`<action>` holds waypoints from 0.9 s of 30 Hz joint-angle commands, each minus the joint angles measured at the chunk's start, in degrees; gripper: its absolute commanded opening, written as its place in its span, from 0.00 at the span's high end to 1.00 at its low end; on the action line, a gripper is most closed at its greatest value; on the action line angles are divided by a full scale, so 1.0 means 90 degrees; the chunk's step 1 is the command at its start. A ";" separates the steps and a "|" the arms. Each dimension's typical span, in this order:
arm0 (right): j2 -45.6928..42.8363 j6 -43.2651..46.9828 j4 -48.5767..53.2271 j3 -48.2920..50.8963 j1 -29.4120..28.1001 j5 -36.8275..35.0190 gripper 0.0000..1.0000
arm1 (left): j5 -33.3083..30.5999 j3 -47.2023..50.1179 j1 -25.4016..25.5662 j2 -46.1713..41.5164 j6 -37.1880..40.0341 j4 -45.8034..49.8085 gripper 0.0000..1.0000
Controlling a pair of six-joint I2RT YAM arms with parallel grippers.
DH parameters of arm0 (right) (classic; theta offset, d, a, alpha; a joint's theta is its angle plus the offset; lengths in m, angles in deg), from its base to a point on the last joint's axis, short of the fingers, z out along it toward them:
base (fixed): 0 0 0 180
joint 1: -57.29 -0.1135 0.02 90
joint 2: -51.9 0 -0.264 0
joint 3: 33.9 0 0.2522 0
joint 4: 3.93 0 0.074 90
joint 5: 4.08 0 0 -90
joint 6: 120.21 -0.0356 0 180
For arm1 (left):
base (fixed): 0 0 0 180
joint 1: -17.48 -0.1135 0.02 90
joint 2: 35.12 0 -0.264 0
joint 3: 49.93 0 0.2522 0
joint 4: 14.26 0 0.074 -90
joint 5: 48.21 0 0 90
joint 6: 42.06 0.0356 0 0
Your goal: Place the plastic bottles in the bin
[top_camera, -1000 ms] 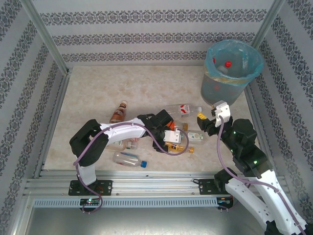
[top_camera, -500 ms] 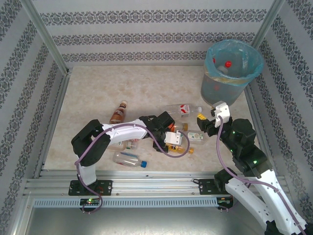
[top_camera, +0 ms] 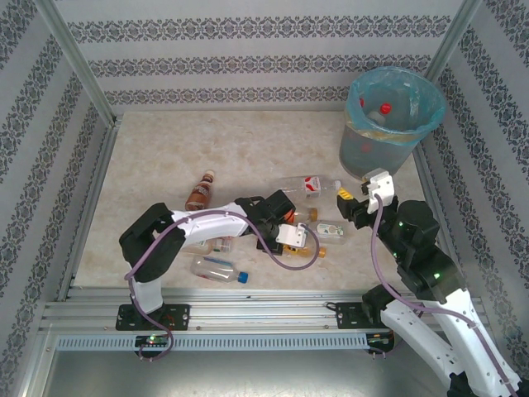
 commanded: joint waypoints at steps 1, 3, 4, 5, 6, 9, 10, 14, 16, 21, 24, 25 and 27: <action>-0.0045 0.0148 0.0032 -0.0248 -0.0065 -0.0209 0.39 | 0.0002 0.0138 0.0042 -0.0542 0.0253 0.0382 0.51; -0.0023 0.0134 0.0023 -0.0304 -0.0064 -0.0222 0.39 | -0.0088 0.0141 0.0032 -0.0753 0.0211 0.0461 0.52; -0.0009 0.0106 0.0003 -0.0338 -0.0069 -0.0189 0.39 | -0.0108 0.0136 0.0017 -0.0887 0.0174 0.0497 0.53; 0.0008 0.0051 -0.0023 -0.0384 -0.0069 -0.0152 0.39 | -0.0104 0.0143 -0.0001 -0.1039 0.0120 0.0495 0.53; 0.0040 -0.0019 -0.0061 -0.0425 -0.0066 -0.0116 0.39 | -0.0083 0.0128 -0.0033 -0.1173 0.0039 0.0493 0.53; 0.0347 -0.0421 -0.0122 -0.0710 -0.0063 0.0010 0.40 | 0.0078 -0.0103 -0.0159 -0.1683 -0.0355 0.0425 0.53; 0.0550 -0.0572 -0.0048 -0.0922 -0.0066 0.0084 0.41 | 0.0175 -0.0215 -0.0231 -0.1846 -0.0584 0.0330 0.53; 0.1398 -0.1198 0.0275 -0.1876 -0.0063 0.0657 0.42 | 0.0620 -0.0431 -0.0538 -0.2452 -0.1508 -0.0531 0.53; 0.1709 -0.1487 0.0232 -0.2230 -0.0061 0.1123 0.42 | 0.0641 -0.0483 -0.0707 -0.2617 -0.1999 -0.0975 0.53; 0.2361 -0.2365 0.0091 -0.2940 -0.0059 0.1973 0.42 | 0.0582 -0.0413 -0.0932 -0.2958 -0.2712 -0.1849 0.53; 0.2673 -0.2670 0.0133 -0.3234 -0.0063 0.2170 0.42 | 0.0691 -0.0243 -0.1011 -0.3139 -0.2955 -0.2317 0.53; 0.2750 -0.2760 0.0180 -0.3340 -0.0063 0.2165 0.42 | 0.0707 -0.0244 -0.1032 -0.3159 -0.3014 -0.2376 0.53; 0.2833 -0.2885 0.0218 -0.3441 -0.0062 0.2104 0.42 | 0.0698 -0.0302 -0.1088 -0.3161 -0.3128 -0.2379 0.53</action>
